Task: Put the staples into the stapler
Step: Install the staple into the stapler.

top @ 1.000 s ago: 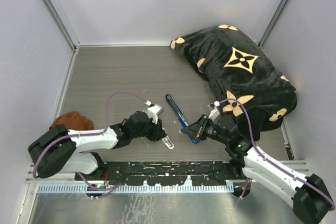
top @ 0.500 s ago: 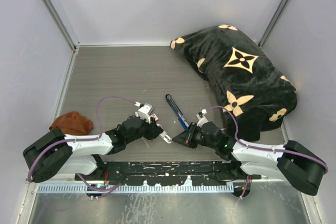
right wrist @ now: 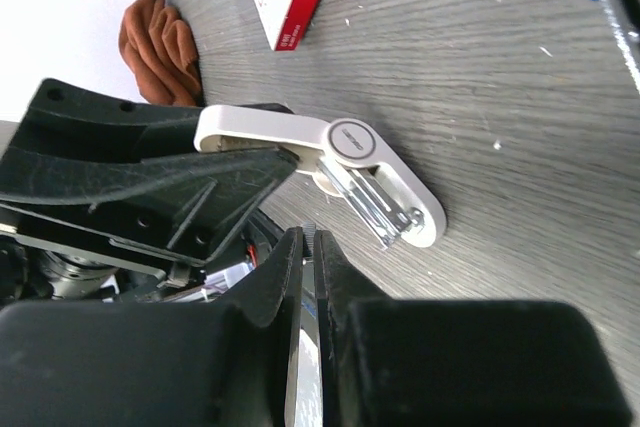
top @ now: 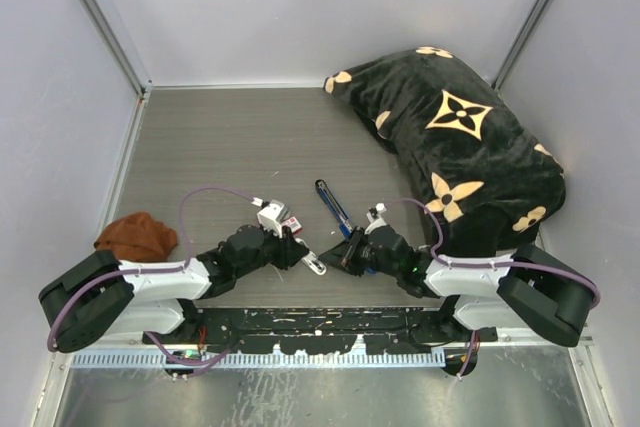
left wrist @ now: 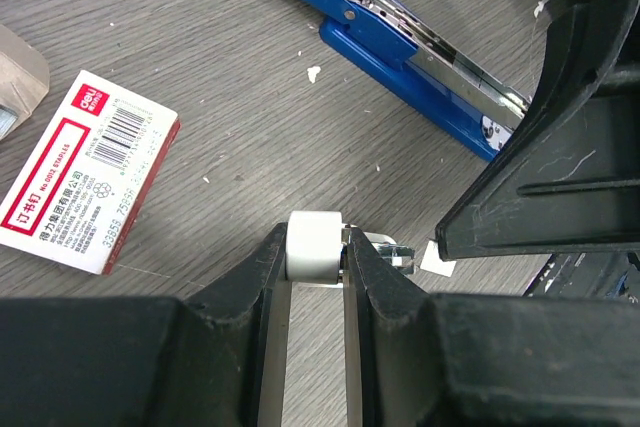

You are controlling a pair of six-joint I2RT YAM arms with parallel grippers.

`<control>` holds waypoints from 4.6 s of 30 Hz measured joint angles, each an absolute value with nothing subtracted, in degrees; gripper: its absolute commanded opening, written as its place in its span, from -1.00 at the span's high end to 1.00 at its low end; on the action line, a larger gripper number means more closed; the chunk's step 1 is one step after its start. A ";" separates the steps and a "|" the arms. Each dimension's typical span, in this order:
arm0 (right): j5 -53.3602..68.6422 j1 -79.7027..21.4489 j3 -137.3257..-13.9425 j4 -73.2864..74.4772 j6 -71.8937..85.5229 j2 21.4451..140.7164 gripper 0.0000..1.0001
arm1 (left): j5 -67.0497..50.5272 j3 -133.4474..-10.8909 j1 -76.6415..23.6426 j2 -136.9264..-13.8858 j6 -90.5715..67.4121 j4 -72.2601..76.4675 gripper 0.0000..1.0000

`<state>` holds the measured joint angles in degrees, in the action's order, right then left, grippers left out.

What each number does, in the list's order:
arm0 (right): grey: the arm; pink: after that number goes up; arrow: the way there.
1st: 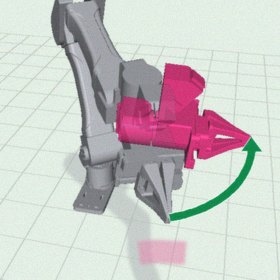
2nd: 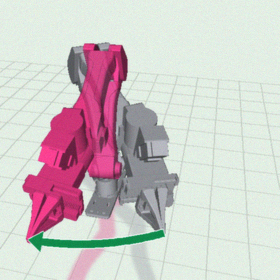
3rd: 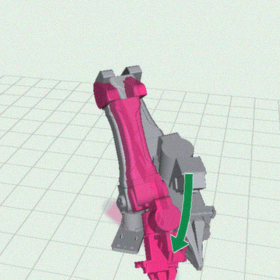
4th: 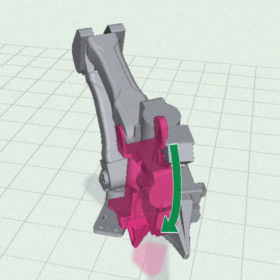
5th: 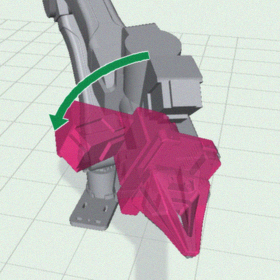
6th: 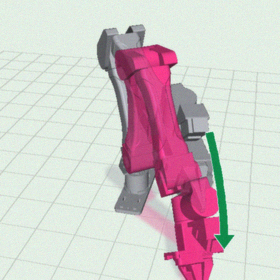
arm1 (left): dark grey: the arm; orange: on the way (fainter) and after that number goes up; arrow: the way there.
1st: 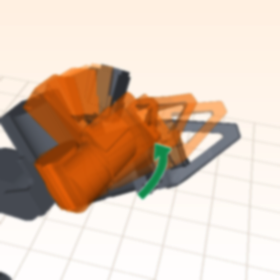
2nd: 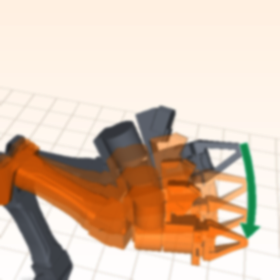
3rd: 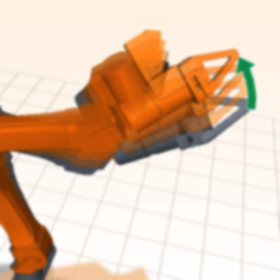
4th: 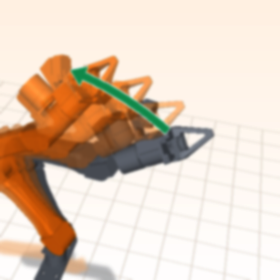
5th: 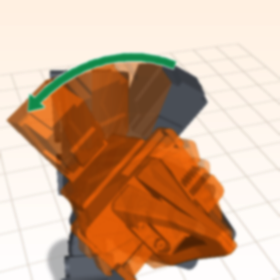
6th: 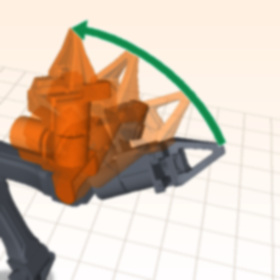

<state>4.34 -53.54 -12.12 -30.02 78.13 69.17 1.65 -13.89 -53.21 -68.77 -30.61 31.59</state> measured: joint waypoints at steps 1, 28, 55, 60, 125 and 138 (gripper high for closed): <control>4.29 -53.54 -12.67 -30.13 78.37 69.71 0.81 | 1.65 -13.76 -53.21 -68.64 -30.61 31.62 0.99; 3.88 -55.07 -16.82 -27.29 86.35 76.88 0.82 | -0.08 -11.68 -53.25 -66.76 -28.29 34.57 1.00; 3.66 -55.13 -18.22 -27.62 88.31 76.90 0.83 | -1.80 -10.92 -53.25 -65.73 -26.04 35.83 1.00; 3.62 -55.13 -18.22 -27.94 88.47 77.34 0.83 | -1.80 -10.90 -53.25 -65.56 -26.04 35.79 0.99; 1.74 -56.69 -16.75 -25.56 91.79 77.62 0.77 | -1.32 -10.26 -53.25 -64.71 -25.91 35.40 0.99; 0.97 -56.88 -16.75 -22.15 91.39 75.05 0.35 | 0.89 -10.11 -53.25 -64.86 -26.13 35.09 0.99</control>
<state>0.97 -56.88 -16.75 -22.15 91.39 75.05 0.89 -10.11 -53.25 -64.86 -26.13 35.09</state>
